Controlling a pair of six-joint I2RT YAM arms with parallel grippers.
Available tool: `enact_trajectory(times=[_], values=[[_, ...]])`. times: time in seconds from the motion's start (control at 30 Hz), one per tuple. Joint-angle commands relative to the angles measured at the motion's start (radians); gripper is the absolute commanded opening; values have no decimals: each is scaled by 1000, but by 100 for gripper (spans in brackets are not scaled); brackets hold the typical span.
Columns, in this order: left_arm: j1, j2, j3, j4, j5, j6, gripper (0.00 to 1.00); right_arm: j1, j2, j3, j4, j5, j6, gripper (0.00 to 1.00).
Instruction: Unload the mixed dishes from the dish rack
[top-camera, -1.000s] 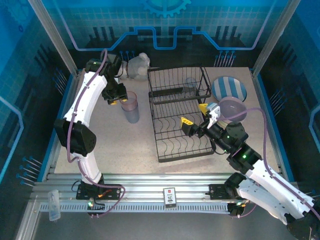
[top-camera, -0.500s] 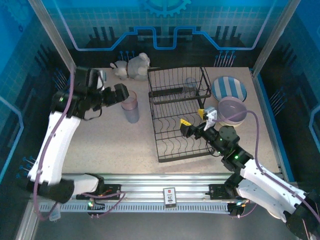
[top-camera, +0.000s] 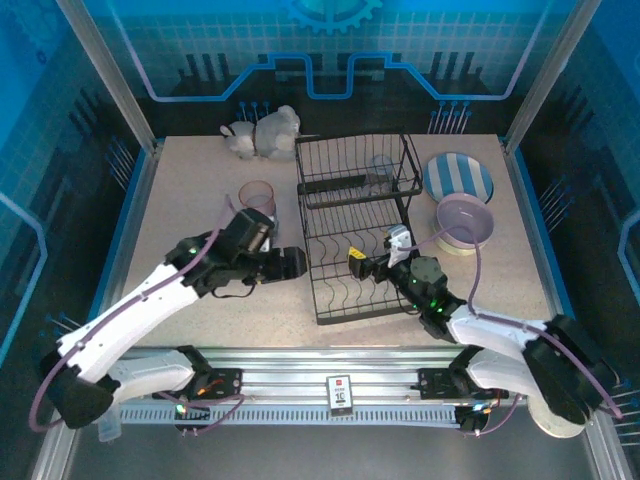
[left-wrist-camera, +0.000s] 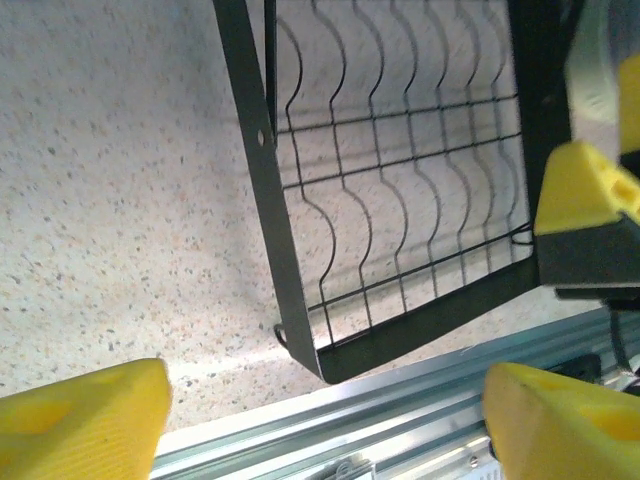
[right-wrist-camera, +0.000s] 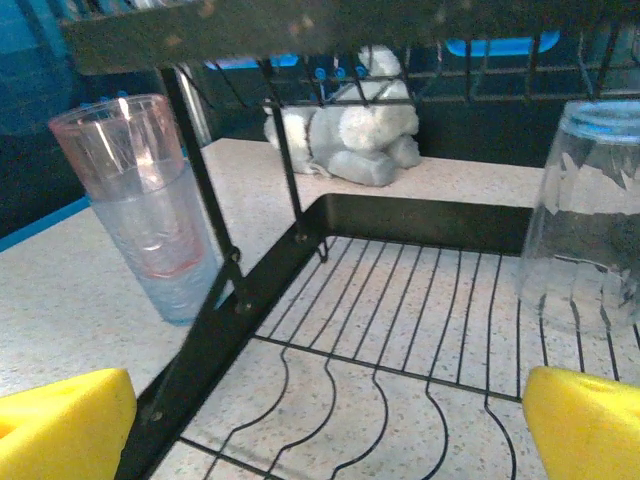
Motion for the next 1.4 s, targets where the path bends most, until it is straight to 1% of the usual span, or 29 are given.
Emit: enact_trajectory(times=[0.0, 0.1, 0.13, 0.27, 0.33, 0.43, 0.57, 0.6, 0.8, 0.87, 0.93, 1.17, 1.37], values=[[-18, 80, -6, 38, 5, -52, 76, -1, 117, -27, 308, 110, -35, 100], [-28, 160, -15, 76, 30, -93, 72, -2, 287, -34, 523, 187, -40, 100], [-30, 178, -21, 98, 40, -108, 72, -2, 337, -28, 554, 212, -26, 100], [-31, 278, -6, 146, 76, -125, 69, -4, 466, 46, 555, 274, -22, 100], [-33, 321, 18, 141, 87, -127, 67, -6, 509, 79, 555, 309, -23, 100], [-34, 364, 46, 104, 72, -144, 64, -19, 567, 121, 555, 358, -15, 100], [-35, 381, 35, 92, 64, -165, 61, -40, 618, 160, 555, 378, 7, 100], [-35, 388, 34, 89, 67, -164, 60, -43, 632, 175, 555, 386, 7, 100], [-35, 420, 29, 69, 70, -172, 43, -56, 701, 251, 555, 413, -16, 100], [-35, 430, 30, 66, 72, -168, 40, -62, 721, 276, 555, 415, -28, 100], [-34, 444, 36, 60, 74, -165, 35, -72, 741, 297, 555, 416, -27, 100], [-35, 492, 73, 15, 51, -168, 28, -96, 778, 350, 555, 407, -40, 100], [-34, 529, 85, 12, 55, -176, 20, -116, 794, 373, 555, 391, -43, 100]])
